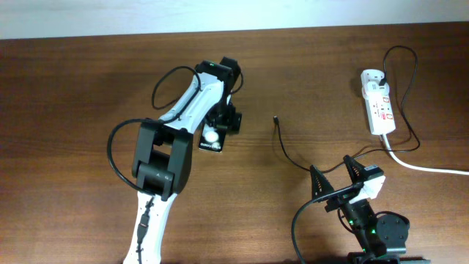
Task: Plug charger to phone and switch on socket
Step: 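Close the left gripper on the phone's sides and lift it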
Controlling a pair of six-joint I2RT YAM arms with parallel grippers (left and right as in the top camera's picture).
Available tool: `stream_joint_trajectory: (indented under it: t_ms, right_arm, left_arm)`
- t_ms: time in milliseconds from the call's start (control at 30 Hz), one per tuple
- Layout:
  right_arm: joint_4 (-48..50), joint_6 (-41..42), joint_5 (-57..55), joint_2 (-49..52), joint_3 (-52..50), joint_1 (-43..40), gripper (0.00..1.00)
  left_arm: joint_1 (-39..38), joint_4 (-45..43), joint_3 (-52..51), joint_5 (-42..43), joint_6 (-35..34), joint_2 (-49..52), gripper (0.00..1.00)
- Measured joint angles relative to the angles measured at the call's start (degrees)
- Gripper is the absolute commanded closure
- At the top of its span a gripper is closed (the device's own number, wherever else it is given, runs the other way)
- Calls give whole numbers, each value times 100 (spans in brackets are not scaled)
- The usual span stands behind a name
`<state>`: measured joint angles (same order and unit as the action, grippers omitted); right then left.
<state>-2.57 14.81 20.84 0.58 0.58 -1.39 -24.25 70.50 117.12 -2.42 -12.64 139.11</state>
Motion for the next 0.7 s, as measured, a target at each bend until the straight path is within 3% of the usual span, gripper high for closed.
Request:
stream_joint_trajectory:
  t_ms: [67,200,700]
  right_arm:
    - [0,-2,0,0,0,0,1]
    - [0,2,0,0,0,0,1]
    - [0,2,0,0,0,0,1]
  left_arm:
    - [11,-391,33,-48,4,13,4]
    - [-24,-83,173,59,7,127,9]
    - [-162,170,173,387,-345,155,7]
